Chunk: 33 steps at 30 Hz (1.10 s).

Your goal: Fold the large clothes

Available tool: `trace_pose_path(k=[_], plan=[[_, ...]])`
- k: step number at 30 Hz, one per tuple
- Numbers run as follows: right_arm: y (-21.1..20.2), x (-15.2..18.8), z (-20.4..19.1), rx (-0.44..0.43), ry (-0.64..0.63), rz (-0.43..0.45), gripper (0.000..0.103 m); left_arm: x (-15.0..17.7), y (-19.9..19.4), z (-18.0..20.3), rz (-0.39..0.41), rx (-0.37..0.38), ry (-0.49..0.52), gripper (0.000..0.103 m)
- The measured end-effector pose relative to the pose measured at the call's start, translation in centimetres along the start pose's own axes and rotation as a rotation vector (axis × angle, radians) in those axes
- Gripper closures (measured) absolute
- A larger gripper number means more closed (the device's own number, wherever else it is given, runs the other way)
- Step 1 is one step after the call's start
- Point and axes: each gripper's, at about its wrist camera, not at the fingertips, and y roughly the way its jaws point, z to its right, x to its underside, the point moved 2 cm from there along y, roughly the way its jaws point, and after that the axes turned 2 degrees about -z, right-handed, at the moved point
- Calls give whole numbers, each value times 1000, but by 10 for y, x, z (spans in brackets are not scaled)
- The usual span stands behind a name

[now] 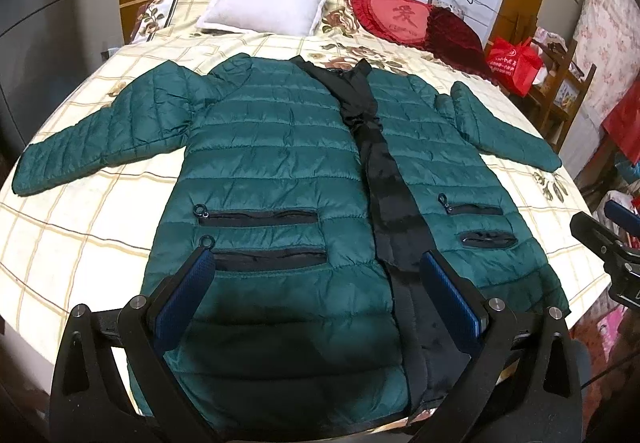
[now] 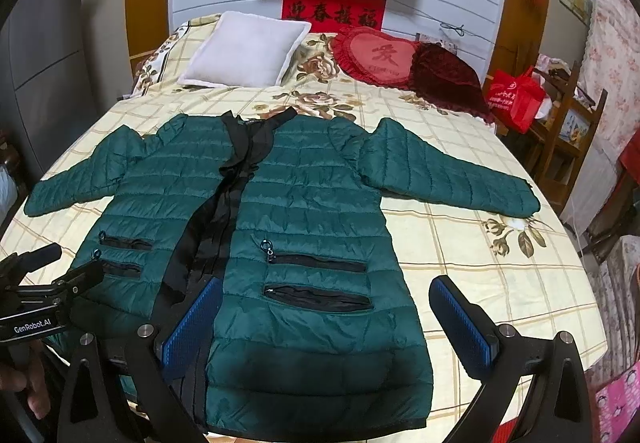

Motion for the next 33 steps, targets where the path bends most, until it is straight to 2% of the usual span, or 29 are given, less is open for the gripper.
trace_pose_path(k=[1, 4, 9, 19, 23, 28, 33], plan=[[3, 1, -1, 18, -20, -22, 1, 0, 0, 0, 1, 1, 0, 0], [6, 0, -4, 38, -39, -13, 1, -1, 0, 0, 4, -4, 3, 0], [11, -1, -7, 24, -33, 2, 1, -2, 4, 0, 0, -7, -1, 0], [23, -5, -11, 3, -35, -32, 0, -12, 14, -11, -3, -35, -16, 0], [25, -7, -11, -26, -32, -11, 1, -12, 21, -13, -14, -51, -14, 0], [31, -9, -9, -10, -47, 18, 1, -11, 27, -19, -27, -64, -21, 0], [31, -9, -5, -26, -19, 3, 1, -11, 26, -20, -29, -66, -28, 1]])
